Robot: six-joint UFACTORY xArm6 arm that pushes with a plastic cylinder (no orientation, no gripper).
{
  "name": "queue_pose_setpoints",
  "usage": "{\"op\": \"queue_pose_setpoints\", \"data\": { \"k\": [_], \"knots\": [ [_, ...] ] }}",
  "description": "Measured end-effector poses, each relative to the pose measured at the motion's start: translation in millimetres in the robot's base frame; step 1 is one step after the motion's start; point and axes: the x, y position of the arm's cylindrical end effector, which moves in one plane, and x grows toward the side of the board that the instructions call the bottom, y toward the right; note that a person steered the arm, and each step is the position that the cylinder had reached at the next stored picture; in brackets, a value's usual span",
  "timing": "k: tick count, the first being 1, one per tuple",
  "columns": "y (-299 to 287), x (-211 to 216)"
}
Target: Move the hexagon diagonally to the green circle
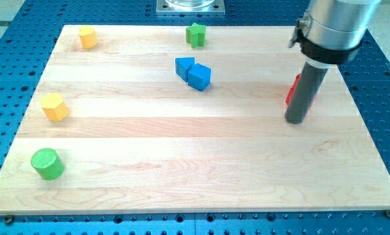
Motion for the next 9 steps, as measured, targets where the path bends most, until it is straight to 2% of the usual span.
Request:
{"op": "queue_pose_setpoints", "data": {
  "k": [1, 2, 3, 4, 5, 6, 7, 9],
  "knots": [
    [12.3, -12.9],
    [-73.8, 9.6],
    [-193.7, 2.0],
    [-254.0, -67.9],
    [-340.4, -97.6],
    [-429.3, -95.4],
    [-492.0, -87.8],
    [-475.2, -14.4]
  ]
}}
